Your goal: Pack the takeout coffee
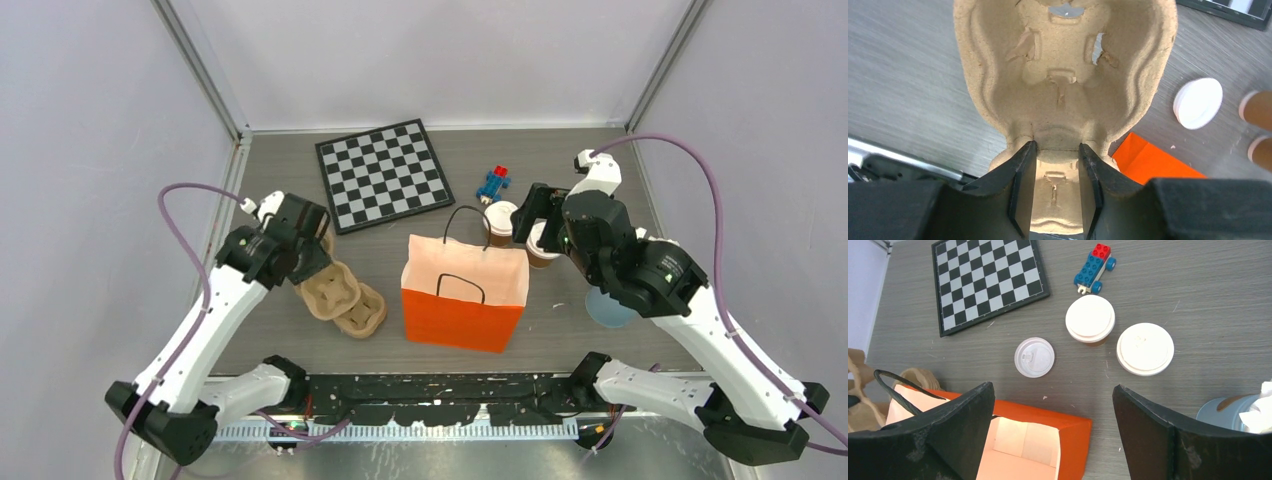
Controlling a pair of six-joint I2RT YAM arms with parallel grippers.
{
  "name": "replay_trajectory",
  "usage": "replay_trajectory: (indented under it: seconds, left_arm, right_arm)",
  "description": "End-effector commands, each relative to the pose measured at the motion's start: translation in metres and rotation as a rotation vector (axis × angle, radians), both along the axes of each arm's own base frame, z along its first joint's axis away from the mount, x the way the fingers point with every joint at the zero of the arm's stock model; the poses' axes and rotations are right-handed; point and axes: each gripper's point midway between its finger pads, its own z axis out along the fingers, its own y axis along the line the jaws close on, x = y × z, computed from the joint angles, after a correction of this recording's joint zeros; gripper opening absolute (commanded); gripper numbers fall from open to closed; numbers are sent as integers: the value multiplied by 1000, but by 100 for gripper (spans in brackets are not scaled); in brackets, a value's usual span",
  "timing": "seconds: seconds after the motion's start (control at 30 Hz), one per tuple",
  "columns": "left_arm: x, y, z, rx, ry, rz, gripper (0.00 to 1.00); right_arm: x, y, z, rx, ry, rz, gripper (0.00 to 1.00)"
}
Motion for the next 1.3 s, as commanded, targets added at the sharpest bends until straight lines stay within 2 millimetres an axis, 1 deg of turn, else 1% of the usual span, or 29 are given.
replay_trajectory:
  seconds: [0.0, 0.07, 0.17, 0.27, 0.3, 0.4, 0.47, 0.53, 0.6, 0.8, 0.9, 0.97, 1.03, 1.17, 1.27]
  left_arm:
    - [12, -3, 43, 48, -193, -231, 33]
    - [14, -10, 57, 40, -261, -318, 33]
    - [20, -24, 88, 18, -410, -444, 33]
    - [24, -31, 117, 4, -565, -497, 33]
    - [24, -32, 125, 5, -604, -512, 33]
    - [21, -45, 144, -6, -695, -622, 33]
    - [15, -56, 153, -12, -738, -720, 32]
    - [6, -70, 162, -40, -783, -831, 32]
    - [-2, -78, 173, -49, -840, -913, 32]
    - [-22, -89, 204, -4, -978, -1092, 31]
    - [-26, -96, 215, -12, -1015, -1143, 31]
    - [-27, -103, 221, -33, -1027, -1180, 30]
    - [-27, -111, 222, -61, -1016, -1225, 28]
    - [-34, -129, 230, -123, -1028, -1349, 27]
    - [-31, -137, 238, -137, -1037, -1385, 27]
  right_arm:
    - [0, 6, 17, 34, -7, 21, 91]
    - [-1, 6, 17, 37, 2, 19, 92]
    - [-3, 6, 17, 43, 14, 21, 92]
    - [-6, 7, 14, 45, 30, 26, 92]
    - [-6, 8, 13, 44, 36, 31, 92]
    - [-7, 10, 11, 45, 56, 38, 92]
    - [-8, 12, 10, 50, 63, 44, 92]
    - [-8, 14, 10, 54, 67, 49, 92]
    - [-8, 13, 10, 58, 67, 44, 92]
    - [-12, 16, 7, 69, 90, 64, 92]
    - [-20, 19, 5, 53, 110, 112, 92]
    - [-25, 15, 7, 48, 118, 121, 92]
    - [-29, 11, 6, 44, 127, 120, 92]
    - [-36, 7, -4, 31, 185, 103, 92]
    - [-44, 1, -12, 49, 234, 63, 92]
